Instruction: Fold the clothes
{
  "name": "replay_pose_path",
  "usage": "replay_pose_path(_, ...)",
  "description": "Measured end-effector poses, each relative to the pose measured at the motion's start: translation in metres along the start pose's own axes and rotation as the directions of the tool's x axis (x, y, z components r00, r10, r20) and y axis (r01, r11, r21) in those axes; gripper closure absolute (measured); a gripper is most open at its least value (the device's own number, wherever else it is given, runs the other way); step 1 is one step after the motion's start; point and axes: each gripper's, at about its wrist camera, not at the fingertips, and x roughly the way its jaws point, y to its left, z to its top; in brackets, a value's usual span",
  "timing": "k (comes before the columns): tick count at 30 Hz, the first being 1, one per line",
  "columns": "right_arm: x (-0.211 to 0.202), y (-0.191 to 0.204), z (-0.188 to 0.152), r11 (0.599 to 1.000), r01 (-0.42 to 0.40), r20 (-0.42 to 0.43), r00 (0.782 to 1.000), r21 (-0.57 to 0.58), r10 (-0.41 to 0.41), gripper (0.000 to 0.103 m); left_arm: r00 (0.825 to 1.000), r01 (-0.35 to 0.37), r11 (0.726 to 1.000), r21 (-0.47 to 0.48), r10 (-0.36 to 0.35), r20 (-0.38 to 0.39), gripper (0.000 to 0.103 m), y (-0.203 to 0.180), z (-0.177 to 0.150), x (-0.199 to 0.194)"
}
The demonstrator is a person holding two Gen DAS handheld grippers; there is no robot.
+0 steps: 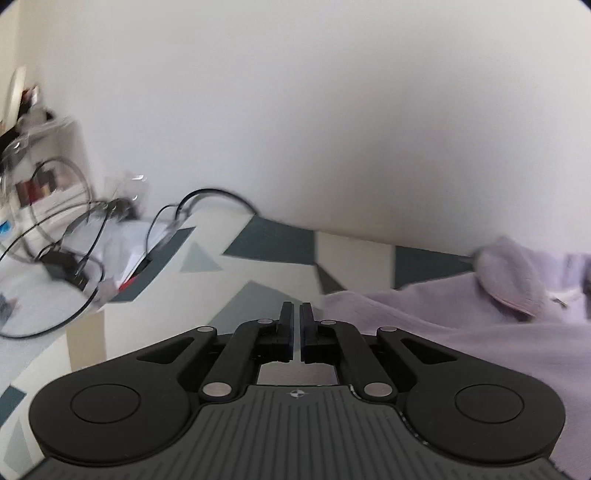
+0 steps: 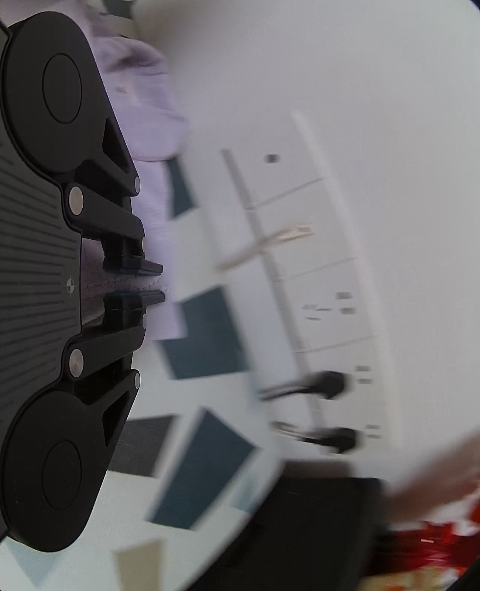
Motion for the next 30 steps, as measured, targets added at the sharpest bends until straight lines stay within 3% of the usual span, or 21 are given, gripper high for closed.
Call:
replay_pose_path(4,0.031,0.000,-0.008,0.998,0.055,-0.122,0.991,-0.023,-0.058,0.092,0.997,0.009,1.000,-0.021,-0.010,-0.082,0.097,0.003,-0.002,0.012)
replay_pose_path(6,0.036,0.000,-0.014,0.994,0.097,-0.148,0.984,-0.040,-0.102,0.078,0.995,0.008,1.000,-0.030,-0.011,-0.100,0.081,0.005,0.000,0.004)
replay_pose_path(7,0.029,0.001,-0.014,0.991,0.131,-0.123,0.983,-0.032,-0.134,0.056,0.994,0.009,0.999,-0.031,-0.012,-0.105,0.075,0.005,0.002,-0.003)
replay_pose_path(8,0.022,0.002,-0.013,0.986,0.166,-0.096,0.981,-0.021,-0.167,0.038,0.994,0.015,1.000,-0.026,-0.017,-0.104,0.058,0.004,0.004,-0.012)
replay_pose_path(9,0.014,0.003,-0.012,0.984,0.175,-0.075,0.982,-0.015,-0.176,0.035,0.995,0.023,1.000,-0.018,-0.025,-0.100,0.035,0.002,0.005,-0.023)
replay_pose_path(10,0.002,0.005,-0.011,0.987,0.163,-0.058,0.985,-0.009,-0.163,0.032,0.995,0.039,0.999,-0.003,-0.039,-0.096,0.023,-0.002,0.005,-0.033)
replay_pose_path(11,-0.010,0.007,-0.012,0.990,0.138,-0.046,0.989,-0.006,-0.138,0.023,0.994,0.072,0.997,0.025,-0.069,-0.090,0.010,-0.008,0.005,-0.046)
replay_pose_path(13,-0.029,0.015,-0.018,0.996,0.079,-0.040,0.996,-0.038,-0.080,0.003,0.982,0.175,0.981,0.086,-0.167,-0.088,0.009,-0.022,-0.001,-0.067)
replay_pose_path(16,-0.040,0.034,-0.033,0.989,0.039,-0.070,0.996,-0.144,-0.049,0.001,0.954,0.277,0.953,0.123,-0.258,-0.152,0.003,-0.041,-0.014,-0.082)
replay_pose_path(21,-0.021,0.055,-0.058,0.956,0.093,-0.181,0.972,-0.278,-0.147,0.001,0.934,0.266,0.959,0.098,-0.231,-0.273,0.001,-0.059,-0.037,-0.067)
replay_pose_path(26,-0.009,0.075,-0.073,0.900,0.128,-0.161,0.964,-0.417,-0.212,0.001,0.940,0.256,0.960,0.117,-0.219,-0.261,0.000,-0.064,-0.050,-0.059)
replay_pose_path(30,-0.002,0.060,-0.072,0.944,0.083,-0.189,0.971,-0.318,-0.149,0.001,0.952,0.227,0.969,0.098,-0.200,-0.230,0.000,-0.066,-0.054,-0.060)
